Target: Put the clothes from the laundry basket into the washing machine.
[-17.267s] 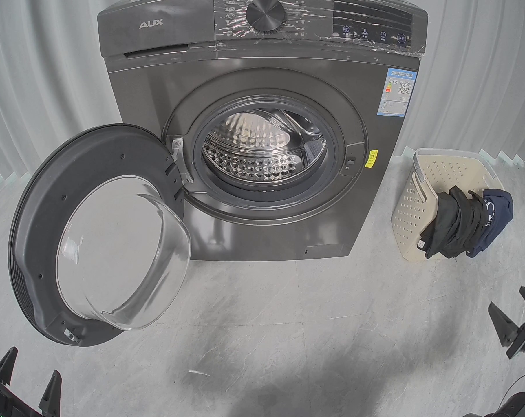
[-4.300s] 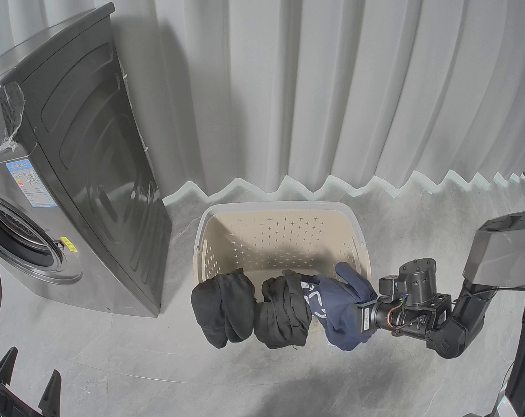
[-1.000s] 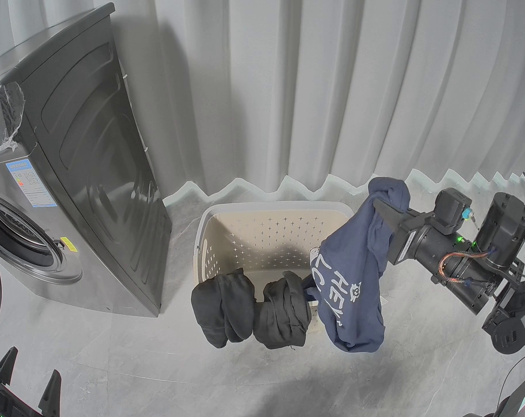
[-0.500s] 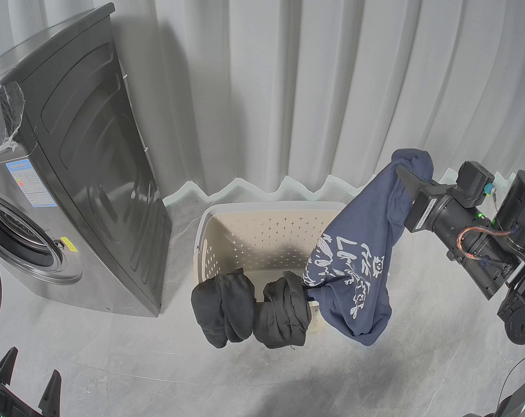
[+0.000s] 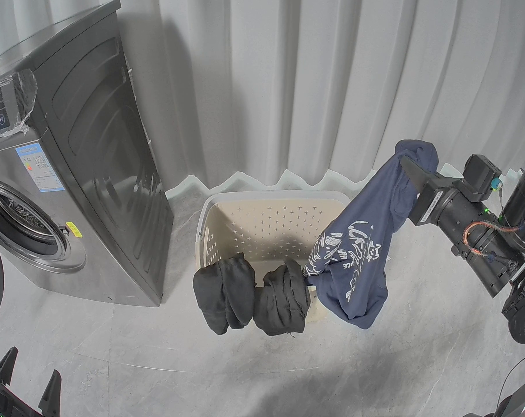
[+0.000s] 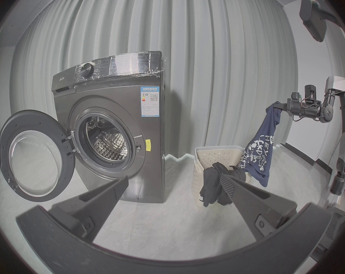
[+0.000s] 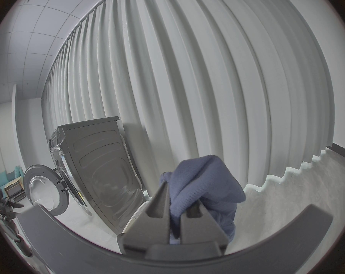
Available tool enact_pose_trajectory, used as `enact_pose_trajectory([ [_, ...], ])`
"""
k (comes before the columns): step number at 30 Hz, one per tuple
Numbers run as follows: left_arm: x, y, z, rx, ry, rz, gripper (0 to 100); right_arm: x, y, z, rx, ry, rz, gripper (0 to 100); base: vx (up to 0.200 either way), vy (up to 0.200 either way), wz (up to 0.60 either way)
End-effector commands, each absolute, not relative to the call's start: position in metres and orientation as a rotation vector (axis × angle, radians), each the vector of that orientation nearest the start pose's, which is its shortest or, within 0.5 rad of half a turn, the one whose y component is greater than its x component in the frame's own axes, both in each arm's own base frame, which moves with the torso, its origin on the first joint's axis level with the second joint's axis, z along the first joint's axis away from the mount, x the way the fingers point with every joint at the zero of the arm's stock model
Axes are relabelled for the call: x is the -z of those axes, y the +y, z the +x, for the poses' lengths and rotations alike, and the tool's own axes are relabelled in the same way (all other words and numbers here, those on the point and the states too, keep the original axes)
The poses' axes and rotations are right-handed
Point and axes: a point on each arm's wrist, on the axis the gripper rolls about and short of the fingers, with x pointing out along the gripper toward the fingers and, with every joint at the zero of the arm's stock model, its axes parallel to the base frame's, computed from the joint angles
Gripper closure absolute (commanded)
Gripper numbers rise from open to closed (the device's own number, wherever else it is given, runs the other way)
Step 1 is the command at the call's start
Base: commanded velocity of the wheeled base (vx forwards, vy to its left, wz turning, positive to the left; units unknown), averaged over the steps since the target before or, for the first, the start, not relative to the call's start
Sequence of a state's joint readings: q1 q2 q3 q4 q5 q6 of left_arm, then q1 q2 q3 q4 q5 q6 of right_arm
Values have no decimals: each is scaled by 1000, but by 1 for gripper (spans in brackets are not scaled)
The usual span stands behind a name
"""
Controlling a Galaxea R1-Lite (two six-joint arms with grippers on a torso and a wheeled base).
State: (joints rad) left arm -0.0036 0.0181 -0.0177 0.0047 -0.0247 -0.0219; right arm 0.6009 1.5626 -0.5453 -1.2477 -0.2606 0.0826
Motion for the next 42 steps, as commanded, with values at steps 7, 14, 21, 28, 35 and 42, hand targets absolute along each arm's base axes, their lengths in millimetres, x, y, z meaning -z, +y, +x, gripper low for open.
enact_pose_trajectory([
  [7,-76,0,-23,28,3,-22,0,-217,138,210,-354,-210,185,100,-29,0,0],
  [14,-75,0,-23,28,5,-22,0,-218,137,209,-354,-211,185,100,0,114,0],
  [21,-76,0,-23,28,3,-22,0,-217,137,209,-354,-207,183,100,0,200,0],
  [28,-75,0,-23,28,5,-22,0,-217,137,208,-359,-208,184,100,0,200,0],
  [35,-75,0,-23,28,5,-23,0,-217,138,207,-365,-209,185,100,0,200,0],
  [42,-75,0,-23,28,5,-23,0,-217,138,207,-367,-211,185,100,0,57,0],
])
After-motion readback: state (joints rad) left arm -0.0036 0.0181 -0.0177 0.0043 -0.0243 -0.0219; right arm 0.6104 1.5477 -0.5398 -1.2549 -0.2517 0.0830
